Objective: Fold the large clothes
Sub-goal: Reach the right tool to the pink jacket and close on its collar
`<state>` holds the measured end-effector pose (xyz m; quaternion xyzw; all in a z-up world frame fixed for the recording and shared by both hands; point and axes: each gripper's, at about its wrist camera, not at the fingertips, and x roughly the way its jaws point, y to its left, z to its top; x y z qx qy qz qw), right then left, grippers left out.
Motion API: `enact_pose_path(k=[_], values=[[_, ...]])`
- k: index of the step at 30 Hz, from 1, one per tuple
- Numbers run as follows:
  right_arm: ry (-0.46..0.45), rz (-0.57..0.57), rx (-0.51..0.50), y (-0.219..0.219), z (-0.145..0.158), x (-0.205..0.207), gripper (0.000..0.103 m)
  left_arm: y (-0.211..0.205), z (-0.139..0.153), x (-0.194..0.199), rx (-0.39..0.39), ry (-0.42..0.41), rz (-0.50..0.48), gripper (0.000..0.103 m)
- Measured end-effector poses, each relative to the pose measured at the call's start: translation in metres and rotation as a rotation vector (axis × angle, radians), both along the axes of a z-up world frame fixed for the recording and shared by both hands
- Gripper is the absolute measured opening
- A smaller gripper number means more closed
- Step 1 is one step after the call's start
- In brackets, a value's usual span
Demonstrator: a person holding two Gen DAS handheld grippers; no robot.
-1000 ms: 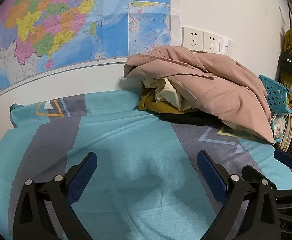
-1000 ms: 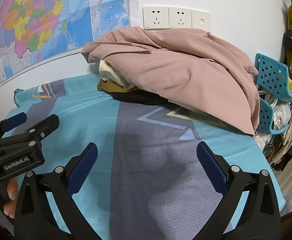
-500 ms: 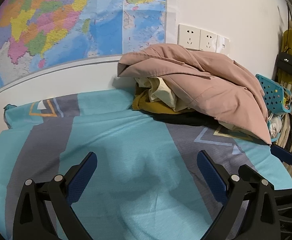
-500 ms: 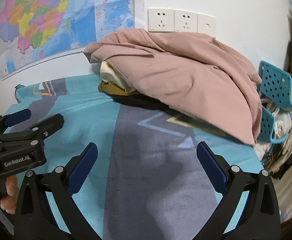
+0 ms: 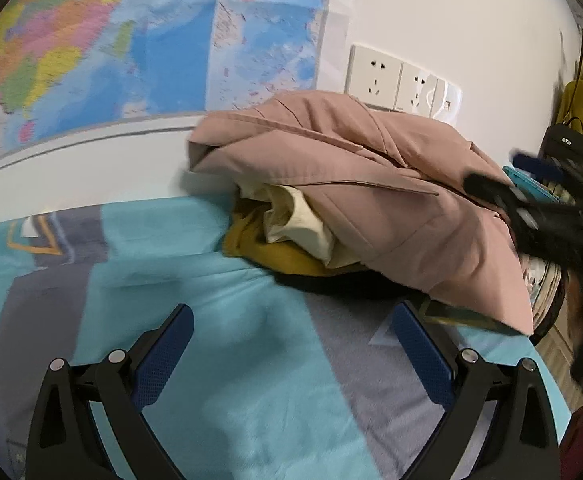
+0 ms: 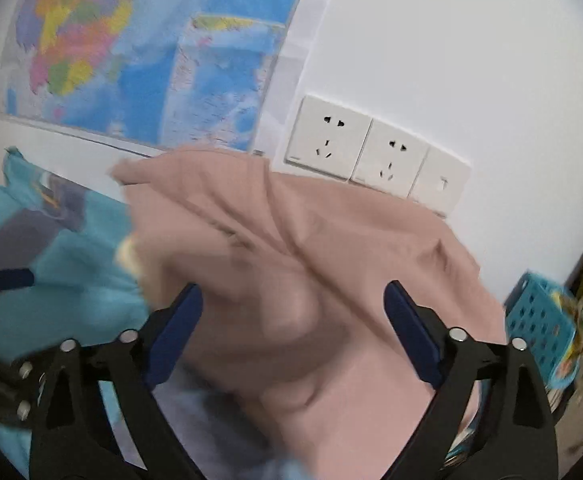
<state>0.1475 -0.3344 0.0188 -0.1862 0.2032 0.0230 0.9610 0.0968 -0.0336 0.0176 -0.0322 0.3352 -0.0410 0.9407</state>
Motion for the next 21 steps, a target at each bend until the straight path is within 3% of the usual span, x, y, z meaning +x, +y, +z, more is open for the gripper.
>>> enact_pose_path(k=[2, 5, 13, 14, 17, 18, 21], values=[[0.039, 0.025, 0.000, -0.002, 0.006, 0.024, 0.076, -0.005, -0.005, 0.012, -0.006, 0.016, 0.000, 0.096], [0.084, 0.073, 0.010, 0.000, 0.008, 0.058, 0.075, -0.008, -0.013, 0.026, -0.031, 0.039, -0.004, 0.096], [0.184, 0.156, -0.099, 0.039, -0.004, 0.128, 0.077, -0.007, -0.020, 0.044, -0.028, 0.045, 0.023, 0.096], [0.200, 0.161, -0.103, 0.041, -0.006, 0.133, 0.073, -0.007, -0.020, 0.044, -0.033, 0.045, 0.021, 0.096], [0.243, 0.206, -0.099, 0.045, -0.003, 0.137, 0.013, -0.007, -0.022, 0.046, -0.028, 0.040, 0.016, 0.096], [0.258, 0.124, 0.009, 0.043, 0.005, 0.135, 0.013, -0.008, -0.023, 0.047, -0.024, 0.039, 0.018, 0.096], [0.157, 0.132, 0.067, 0.033, 0.043, 0.107, 0.011, -0.009, -0.023, 0.047, -0.027, 0.024, 0.008, 0.096]])
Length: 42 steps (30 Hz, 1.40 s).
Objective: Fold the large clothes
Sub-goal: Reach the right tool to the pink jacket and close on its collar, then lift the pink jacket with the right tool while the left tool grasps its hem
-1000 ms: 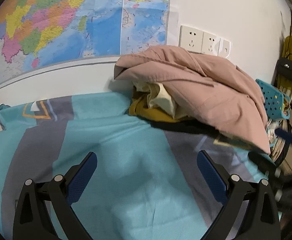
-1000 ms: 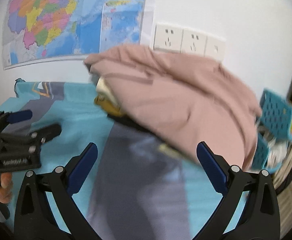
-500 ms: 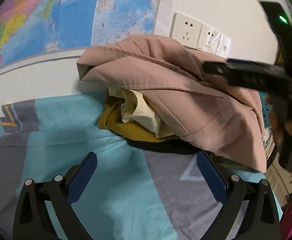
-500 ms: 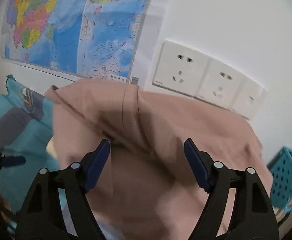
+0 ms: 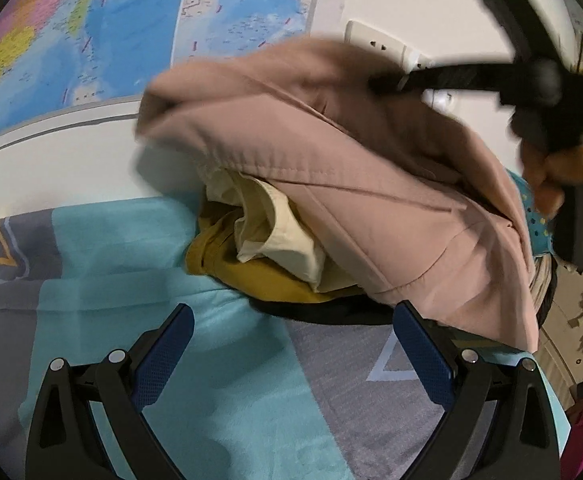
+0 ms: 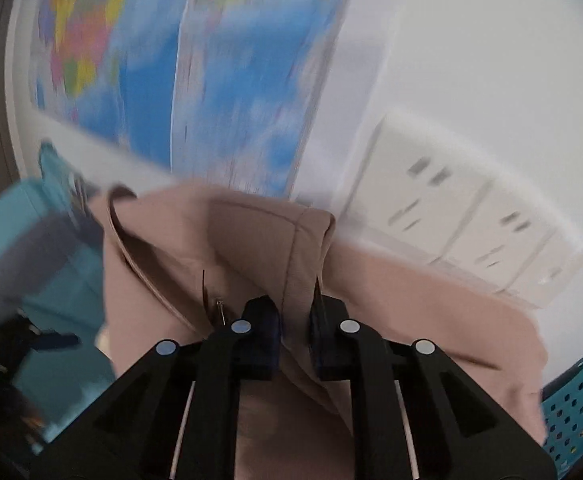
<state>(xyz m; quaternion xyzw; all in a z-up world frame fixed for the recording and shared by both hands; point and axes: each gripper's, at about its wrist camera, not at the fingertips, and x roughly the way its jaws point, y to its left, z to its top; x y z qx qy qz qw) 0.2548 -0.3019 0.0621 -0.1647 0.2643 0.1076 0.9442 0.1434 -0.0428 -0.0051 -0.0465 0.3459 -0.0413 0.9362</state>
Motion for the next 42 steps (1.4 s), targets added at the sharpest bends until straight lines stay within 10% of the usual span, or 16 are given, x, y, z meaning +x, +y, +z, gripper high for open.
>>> enact_pose_path(k=[14, 23, 24, 26, 28, 33, 42], values=[[-0.239, -0.108, 0.157, -0.072, 0.118, -0.082, 0.010, -0.042, 0.002, 0.005, 0.199, -0.202, -0.181, 0.096], [-0.342, -0.098, 0.190, -0.094, 0.164, -0.134, 0.009, -0.067, 0.009, 0.013, 0.186, -0.270, -0.304, 0.094], [-0.348, -0.095, 0.182, -0.094, 0.167, -0.140, 0.009, -0.074, 0.008, 0.016, 0.199, -0.271, -0.324, 0.089], [-0.348, -0.095, 0.184, -0.095, 0.169, -0.148, 0.009, -0.084, 0.005, 0.031, 0.185, -0.228, -0.359, 0.033], [-0.346, -0.103, 0.191, -0.096, 0.172, -0.157, 0.009, -0.085, 0.006, 0.042, 0.153, -0.184, -0.350, 0.009], [-0.397, -0.135, 0.194, -0.105, 0.198, -0.210, 0.009, -0.072, 0.058, 0.028, 0.061, -0.282, -0.308, 0.008], [-0.544, -0.096, 0.246, -0.086, 0.262, -0.364, 0.009, -0.056, 0.226, -0.059, 0.143, -0.602, -0.150, 0.008]])
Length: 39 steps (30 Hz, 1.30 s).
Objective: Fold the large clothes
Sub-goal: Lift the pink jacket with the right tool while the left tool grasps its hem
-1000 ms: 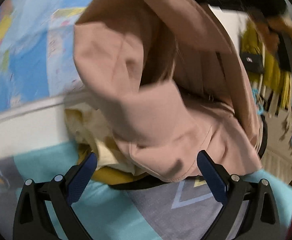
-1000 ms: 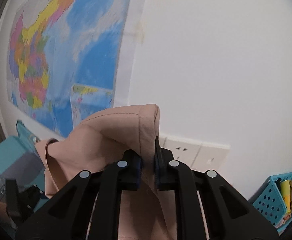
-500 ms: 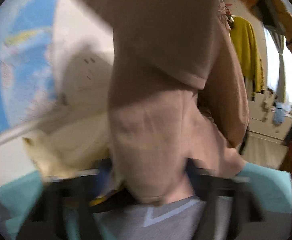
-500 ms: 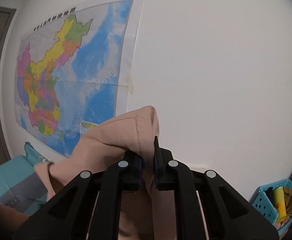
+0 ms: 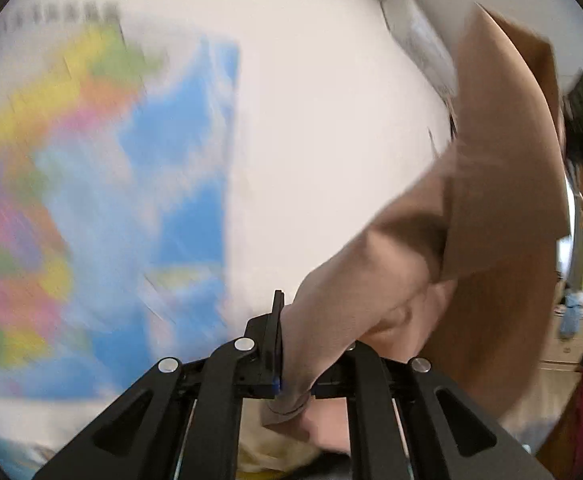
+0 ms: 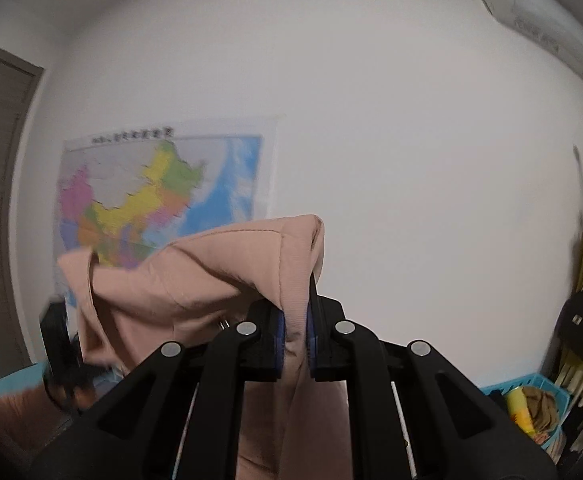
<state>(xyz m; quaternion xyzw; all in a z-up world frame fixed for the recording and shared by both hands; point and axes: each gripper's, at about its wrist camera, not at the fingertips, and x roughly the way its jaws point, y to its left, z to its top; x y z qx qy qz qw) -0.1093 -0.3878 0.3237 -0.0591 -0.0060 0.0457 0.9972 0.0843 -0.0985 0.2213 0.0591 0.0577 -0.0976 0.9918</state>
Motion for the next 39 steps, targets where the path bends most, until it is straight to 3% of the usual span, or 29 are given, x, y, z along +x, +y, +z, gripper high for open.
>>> enact_pose_path(k=[4, 8, 12, 16, 18, 21, 23, 25, 27, 31, 34, 36, 39], values=[[0.022, 0.060, 0.012, 0.025, -0.008, -0.041, 0.009, -0.020, 0.046, -0.071, 0.101, -0.079, 0.101, 0.008], [0.058, 0.164, 0.057, 0.049, -0.032, -0.065, 0.009, -0.037, 0.062, -0.132, 0.210, -0.104, 0.226, 0.008], [0.089, 0.309, 0.117, 0.082, -0.055, -0.089, 0.009, -0.026, 0.082, -0.196, 0.235, -0.089, 0.343, 0.008], [0.059, 0.410, 0.122, 0.118, -0.062, -0.113, 0.008, -0.027, 0.101, -0.266, 0.276, -0.133, 0.449, 0.008], [0.082, 0.438, 0.129, 0.129, -0.066, -0.106, 0.009, -0.026, 0.102, -0.274, 0.289, -0.114, 0.496, 0.008], [0.174, 0.458, 0.170, 0.141, -0.081, -0.060, 0.009, -0.003, 0.091, -0.258, 0.275, 0.002, 0.548, 0.008], [0.255, 0.460, 0.204, 0.146, -0.102, -0.022, 0.009, 0.025, 0.074, -0.228, 0.248, 0.124, 0.587, 0.008], [0.370, 0.460, 0.241, 0.157, -0.132, 0.041, 0.009, 0.057, 0.053, -0.191, 0.221, 0.226, 0.627, 0.008], [0.498, 0.424, 0.268, 0.167, -0.168, 0.097, 0.009, 0.101, 0.009, -0.143, 0.174, 0.367, 0.663, 0.008], [0.717, 0.337, 0.257, 0.189, -0.258, 0.189, 0.009, 0.163, -0.073, -0.081, 0.086, 0.571, 0.705, 0.008], [0.872, 0.294, 0.279, 0.202, -0.323, 0.256, 0.009, 0.200, -0.155, -0.036, 0.073, 0.734, 0.774, 0.008], [0.929, 0.260, 0.291, 0.203, -0.352, 0.275, 0.009, 0.219, -0.183, -0.018, 0.030, 0.793, 0.767, 0.008], [0.977, 0.230, 0.295, 0.201, -0.370, 0.299, 0.009, 0.244, -0.193, 0.002, -0.054, 0.839, 0.761, 0.008]])
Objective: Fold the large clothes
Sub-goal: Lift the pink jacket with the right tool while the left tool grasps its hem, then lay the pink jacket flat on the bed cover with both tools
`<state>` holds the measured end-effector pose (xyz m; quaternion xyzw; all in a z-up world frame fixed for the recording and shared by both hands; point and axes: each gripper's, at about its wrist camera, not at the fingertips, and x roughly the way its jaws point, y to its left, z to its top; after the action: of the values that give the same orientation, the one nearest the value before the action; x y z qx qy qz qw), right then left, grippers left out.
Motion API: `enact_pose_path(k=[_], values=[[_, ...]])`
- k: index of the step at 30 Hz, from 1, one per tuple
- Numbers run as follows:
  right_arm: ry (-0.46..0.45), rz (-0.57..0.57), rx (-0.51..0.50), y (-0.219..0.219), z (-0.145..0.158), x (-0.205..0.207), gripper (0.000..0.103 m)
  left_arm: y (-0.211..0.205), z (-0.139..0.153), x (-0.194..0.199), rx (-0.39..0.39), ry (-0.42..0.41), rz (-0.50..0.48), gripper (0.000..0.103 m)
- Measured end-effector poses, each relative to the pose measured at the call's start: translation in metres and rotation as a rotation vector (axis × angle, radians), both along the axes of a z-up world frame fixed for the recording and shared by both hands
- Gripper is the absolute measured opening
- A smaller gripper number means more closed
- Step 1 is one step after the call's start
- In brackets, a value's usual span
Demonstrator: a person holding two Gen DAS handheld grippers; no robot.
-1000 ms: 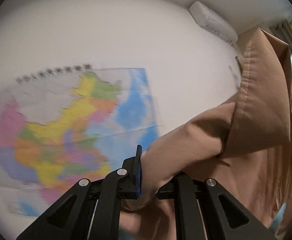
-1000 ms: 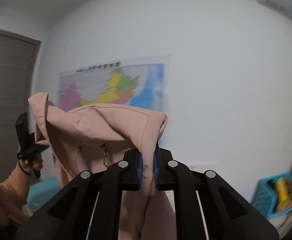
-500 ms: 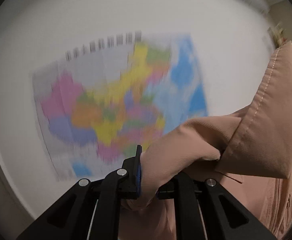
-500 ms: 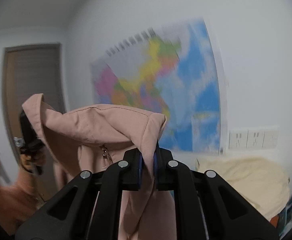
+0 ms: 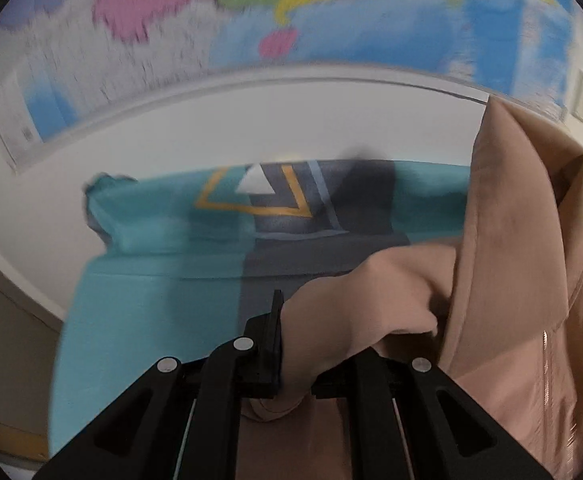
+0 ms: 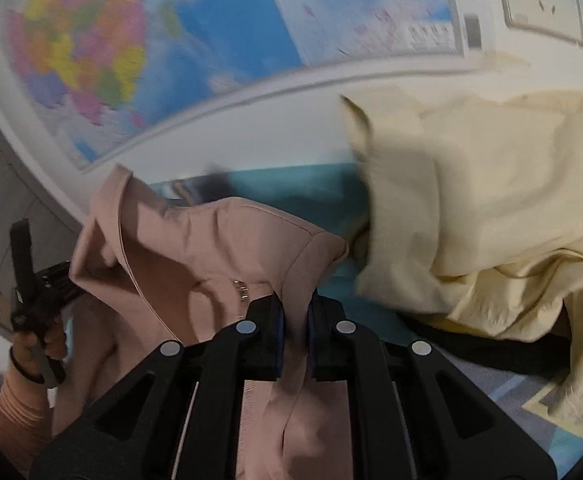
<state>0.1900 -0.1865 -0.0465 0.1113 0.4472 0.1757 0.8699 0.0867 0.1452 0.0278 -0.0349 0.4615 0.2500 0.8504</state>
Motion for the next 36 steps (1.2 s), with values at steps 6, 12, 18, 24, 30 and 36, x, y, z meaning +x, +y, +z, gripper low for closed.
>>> enact_pose_path(k=[6, 12, 18, 24, 30, 36], values=[[0.019, -0.059, 0.042, -0.011, 0.000, 0.024, 0.009, 0.027, -0.009, 0.034, -0.087, 0.041, 0.012, 0.011], [0.058, -0.077, -0.028, 0.002, -0.011, 0.042, 0.030, 0.051, -0.037, 0.044, -0.157, 0.103, 0.060, 0.031], [-0.094, -0.029, -0.113, -0.009, 0.034, -0.034, 0.085, 0.048, 0.011, -0.021, -0.139, -0.085, -0.018, 0.070], [-0.048, 0.011, -0.217, -0.036, 0.005, -0.136, 0.092, 0.006, 0.017, -0.088, -0.071, -0.064, -0.168, 0.078], [0.137, -0.014, -0.156, -0.064, -0.050, -0.205, 0.042, -0.030, -0.010, -0.132, -0.077, -0.039, -0.248, 0.078], [0.030, -0.107, -0.108, -0.093, 0.002, -0.210, 0.003, -0.041, -0.011, -0.152, -0.059, -0.040, -0.230, 0.078]])
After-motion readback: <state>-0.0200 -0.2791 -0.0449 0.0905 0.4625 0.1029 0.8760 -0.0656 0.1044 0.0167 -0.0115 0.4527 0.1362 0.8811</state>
